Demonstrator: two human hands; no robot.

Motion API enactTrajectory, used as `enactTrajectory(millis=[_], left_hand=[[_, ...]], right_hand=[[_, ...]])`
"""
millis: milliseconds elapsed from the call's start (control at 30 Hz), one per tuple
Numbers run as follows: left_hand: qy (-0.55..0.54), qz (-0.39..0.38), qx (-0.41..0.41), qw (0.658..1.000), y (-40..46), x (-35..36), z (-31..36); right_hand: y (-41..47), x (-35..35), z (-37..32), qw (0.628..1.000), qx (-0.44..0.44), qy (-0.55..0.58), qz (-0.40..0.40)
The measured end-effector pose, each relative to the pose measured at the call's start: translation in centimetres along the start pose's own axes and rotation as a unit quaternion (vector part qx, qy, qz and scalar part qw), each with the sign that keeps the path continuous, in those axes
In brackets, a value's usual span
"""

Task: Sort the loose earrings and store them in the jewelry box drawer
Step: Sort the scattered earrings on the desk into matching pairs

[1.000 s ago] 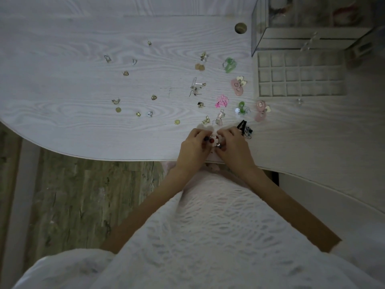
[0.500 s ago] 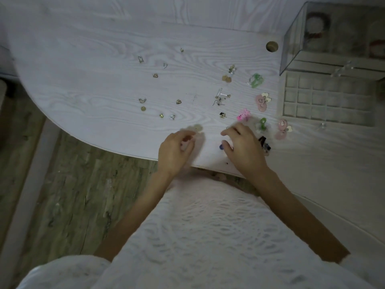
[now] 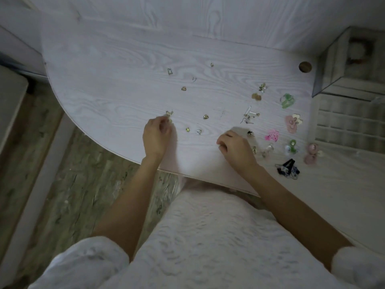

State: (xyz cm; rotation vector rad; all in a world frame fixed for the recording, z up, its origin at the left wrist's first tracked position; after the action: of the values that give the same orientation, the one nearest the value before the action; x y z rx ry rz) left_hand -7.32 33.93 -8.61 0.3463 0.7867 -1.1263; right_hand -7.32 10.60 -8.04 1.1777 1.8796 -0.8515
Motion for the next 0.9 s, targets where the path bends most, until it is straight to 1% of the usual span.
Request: enactTrajectory(millis=[167,267,367,500,667,800,900], left_hand=[[-0.006,-0.011,0.008,1.000,0.4,0.5,0.0],[0.013,-0.035,0.004,0.999,-1.6,0.6,0.3],[0.023,-0.072,0.047,0.996,-5.4,2.0,1.5],[0.011,-0.125,0.096,0.987,-8.2,5.5,3.5],[-0.008,-0.152,0.129,0.980,-7.2,8.5,7.5],[-0.049,-0.161,0.111,0.980,-6.6,9.5,8.8],[-0.101,-0.162,0.070,0.979,-6.7,9.7,8.9]], right_hand=[[-0.1,0.0,-0.1,1.000,-0.004,0.002,0.016],[-0.6,-0.3,0.4,0.999,0.029,-0.001,0.037],[-0.2,-1.0,1.4,0.994,0.084,-0.004,0.064],[0.2,-1.5,2.2,0.990,0.129,-0.011,0.062],[-0.2,-1.1,2.1,0.990,0.127,-0.023,0.058],[-0.6,-0.7,2.4,0.986,0.158,-0.001,0.054],[-0.9,-0.5,2.5,0.985,0.166,0.005,0.056]])
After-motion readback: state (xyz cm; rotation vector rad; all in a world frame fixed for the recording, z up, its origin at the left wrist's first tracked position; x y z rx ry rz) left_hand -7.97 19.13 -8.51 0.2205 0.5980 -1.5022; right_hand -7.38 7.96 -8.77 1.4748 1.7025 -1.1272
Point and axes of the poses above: each hand's wrist, its own y-axis towards the middle knuckle, its own x-axis out of the palm, z = x × y, the point moved 4 cm from there along y, towards the middle knuckle, and after that the axes turned 5 degrees about -y, right-handed, at the moved point
